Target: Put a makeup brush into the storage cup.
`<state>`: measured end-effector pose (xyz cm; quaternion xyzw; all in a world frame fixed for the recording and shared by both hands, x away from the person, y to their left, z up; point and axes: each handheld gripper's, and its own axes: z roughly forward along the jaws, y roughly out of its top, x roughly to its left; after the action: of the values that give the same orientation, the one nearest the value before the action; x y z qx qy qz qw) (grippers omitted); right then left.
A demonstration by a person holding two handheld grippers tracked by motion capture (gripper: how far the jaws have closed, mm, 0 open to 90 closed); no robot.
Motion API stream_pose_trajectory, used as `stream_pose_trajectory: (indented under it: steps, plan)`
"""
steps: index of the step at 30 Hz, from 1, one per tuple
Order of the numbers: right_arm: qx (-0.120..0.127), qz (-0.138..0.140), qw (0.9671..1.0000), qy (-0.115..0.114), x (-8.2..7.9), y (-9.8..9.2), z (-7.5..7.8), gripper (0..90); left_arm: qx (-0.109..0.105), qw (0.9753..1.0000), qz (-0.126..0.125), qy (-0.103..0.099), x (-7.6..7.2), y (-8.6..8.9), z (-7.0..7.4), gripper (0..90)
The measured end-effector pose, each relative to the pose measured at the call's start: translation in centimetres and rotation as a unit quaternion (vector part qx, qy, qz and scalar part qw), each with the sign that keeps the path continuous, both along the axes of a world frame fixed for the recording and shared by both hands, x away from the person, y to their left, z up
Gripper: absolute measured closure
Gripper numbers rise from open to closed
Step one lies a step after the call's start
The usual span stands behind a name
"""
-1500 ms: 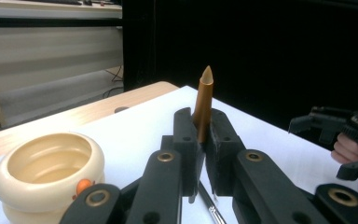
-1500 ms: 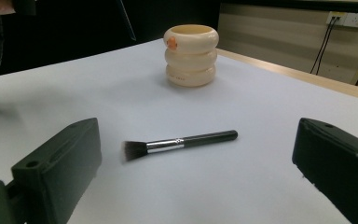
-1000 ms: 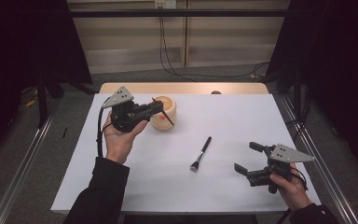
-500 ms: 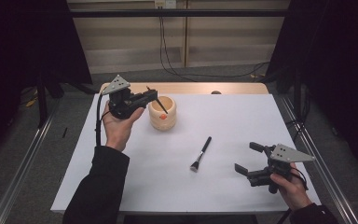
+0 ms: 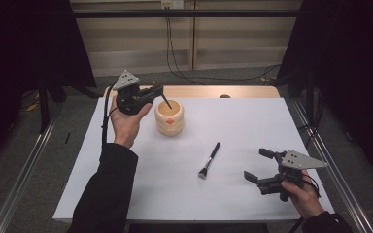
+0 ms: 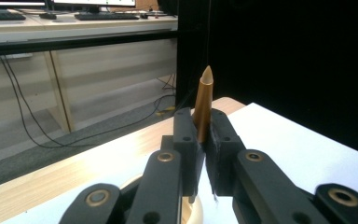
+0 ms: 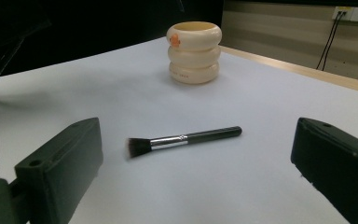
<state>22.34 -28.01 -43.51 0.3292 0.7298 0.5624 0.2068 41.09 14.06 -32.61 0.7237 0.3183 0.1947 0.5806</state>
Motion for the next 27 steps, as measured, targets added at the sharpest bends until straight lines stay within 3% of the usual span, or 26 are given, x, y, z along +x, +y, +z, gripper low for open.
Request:
stream_pose_trajectory:
  steps: [8, 9, 15, 19, 27]
  plan:
    - [-0.002, 0.002, 1.0000, 0.000, 0.0, 0.1, 0.0, 1.7, 0.022, 0.9995, 0.020, 0.007, 0.9, -0.2, -1.0, 84.0]
    - [-0.002, 0.003, 1.0000, -0.001, 0.0, 0.0, 0.0, 1.7, 0.015, 0.9997, 0.020, 0.010, 0.9, -0.2, -1.2, 84.0]
    - [0.000, 0.002, 1.0000, 0.000, 0.0, 0.0, 0.0, 1.7, 0.016, 0.9997, 0.010, 0.018, 0.9, -0.5, -2.3, 84.0]
    - [-0.001, 0.004, 1.0000, -0.001, 0.0, 0.0, 0.0, 1.7, 0.034, 0.9991, 0.010, 0.025, 0.9, -0.8, -3.3, 84.0]
    - [-0.003, 0.008, 1.0000, 0.001, 0.0, 0.1, 0.0, 1.9, 0.033, 0.9988, 0.010, 0.036, 1.1, -0.8, -4.2, 84.0]
